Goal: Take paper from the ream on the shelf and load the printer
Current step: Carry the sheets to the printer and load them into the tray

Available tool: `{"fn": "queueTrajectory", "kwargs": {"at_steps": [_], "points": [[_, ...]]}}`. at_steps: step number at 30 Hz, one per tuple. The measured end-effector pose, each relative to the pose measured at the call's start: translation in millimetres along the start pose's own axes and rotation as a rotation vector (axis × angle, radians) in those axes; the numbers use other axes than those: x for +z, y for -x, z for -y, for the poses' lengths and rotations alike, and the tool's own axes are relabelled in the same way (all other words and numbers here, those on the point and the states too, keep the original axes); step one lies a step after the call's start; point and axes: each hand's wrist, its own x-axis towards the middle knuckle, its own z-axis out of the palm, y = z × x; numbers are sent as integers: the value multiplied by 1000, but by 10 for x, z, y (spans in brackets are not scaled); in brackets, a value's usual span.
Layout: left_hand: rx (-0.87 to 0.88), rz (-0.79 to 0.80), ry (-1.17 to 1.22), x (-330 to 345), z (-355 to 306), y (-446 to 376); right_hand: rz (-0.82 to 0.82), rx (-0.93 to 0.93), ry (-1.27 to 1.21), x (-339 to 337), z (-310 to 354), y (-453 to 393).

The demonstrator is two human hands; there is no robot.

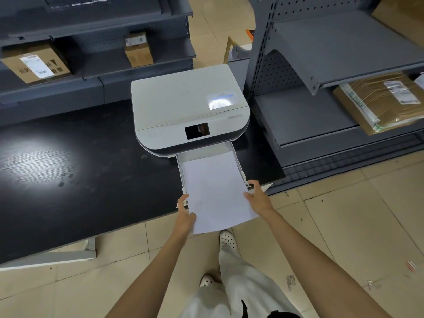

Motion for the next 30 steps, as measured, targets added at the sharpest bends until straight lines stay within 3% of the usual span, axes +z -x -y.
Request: {"fn": "queueTrajectory", "kwargs": {"at_steps": [17, 30], "points": [[-99, -87, -7, -17, -141, -445, 41, 53, 57, -58, 266, -462], [-33, -137, 1, -62, -285, -718, 11, 49, 169, -57, 378, -836]]}}
